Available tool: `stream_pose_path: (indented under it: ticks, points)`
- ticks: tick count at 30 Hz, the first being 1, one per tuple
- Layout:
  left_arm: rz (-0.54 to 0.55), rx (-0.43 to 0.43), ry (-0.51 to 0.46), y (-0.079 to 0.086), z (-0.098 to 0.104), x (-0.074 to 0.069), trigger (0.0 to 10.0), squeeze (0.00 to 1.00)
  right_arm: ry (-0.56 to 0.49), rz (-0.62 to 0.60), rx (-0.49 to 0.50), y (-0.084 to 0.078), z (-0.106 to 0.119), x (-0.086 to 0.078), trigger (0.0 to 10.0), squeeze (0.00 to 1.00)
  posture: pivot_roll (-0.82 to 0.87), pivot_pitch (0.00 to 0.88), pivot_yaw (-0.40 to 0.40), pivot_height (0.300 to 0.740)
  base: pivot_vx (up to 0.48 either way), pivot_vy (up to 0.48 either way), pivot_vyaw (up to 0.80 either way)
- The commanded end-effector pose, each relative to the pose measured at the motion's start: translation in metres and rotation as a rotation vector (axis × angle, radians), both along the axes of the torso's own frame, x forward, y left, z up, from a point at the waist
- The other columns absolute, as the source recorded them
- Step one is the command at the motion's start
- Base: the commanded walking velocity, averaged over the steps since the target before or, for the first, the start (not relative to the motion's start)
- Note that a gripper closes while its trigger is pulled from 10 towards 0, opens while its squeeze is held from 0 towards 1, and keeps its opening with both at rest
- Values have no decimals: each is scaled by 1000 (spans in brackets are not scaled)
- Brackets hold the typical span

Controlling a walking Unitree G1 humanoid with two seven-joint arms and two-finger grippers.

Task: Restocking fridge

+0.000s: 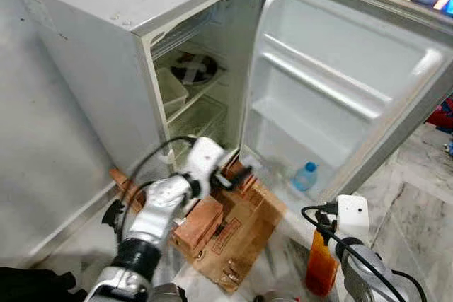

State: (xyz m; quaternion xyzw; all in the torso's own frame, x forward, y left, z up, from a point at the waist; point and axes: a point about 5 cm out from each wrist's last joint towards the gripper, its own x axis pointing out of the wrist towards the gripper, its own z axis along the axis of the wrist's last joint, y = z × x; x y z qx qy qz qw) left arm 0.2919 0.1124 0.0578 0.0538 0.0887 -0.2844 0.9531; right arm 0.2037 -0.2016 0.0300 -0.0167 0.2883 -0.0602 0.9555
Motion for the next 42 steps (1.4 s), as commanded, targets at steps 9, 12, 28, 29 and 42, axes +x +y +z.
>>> stream_pose_path:
  ticks: [9, 12, 28, 29, 42]
  points:
    - [407, 62, -2, 70, -18, -30, 10000, 0, -114, 12, -23, 2, 17, 25, 10000, 0, 2, 2, -33, 740, 0, 0, 0]
    - [436, 53, 6, 68, -23, -40, 10000, 0, -120, 20, -18, 5, 18, 30, 10000, 0, 7, 2, -38, 740, 0, -298, 0]
    - [428, 51, 15, 52, -25, -37, 10000, 0, -185, 47, 2, 12, 24, 42, 10000, 0, -6, 0, -28, 740, 0, -263, 0]
    - [429, 53, 13, 52, -25, -36, 10000, 0, -187, 50, 4, 13, 24, 42, 10000, 0, -5, 0, -27, 740, 0, -428, 0]
    - [427, 57, 6, 50, -24, -32, 10000, 0, -231, 103, 2, 22, 28, 46, 10000, 0, -2, 0, -19, 740, 0, -431, 229]
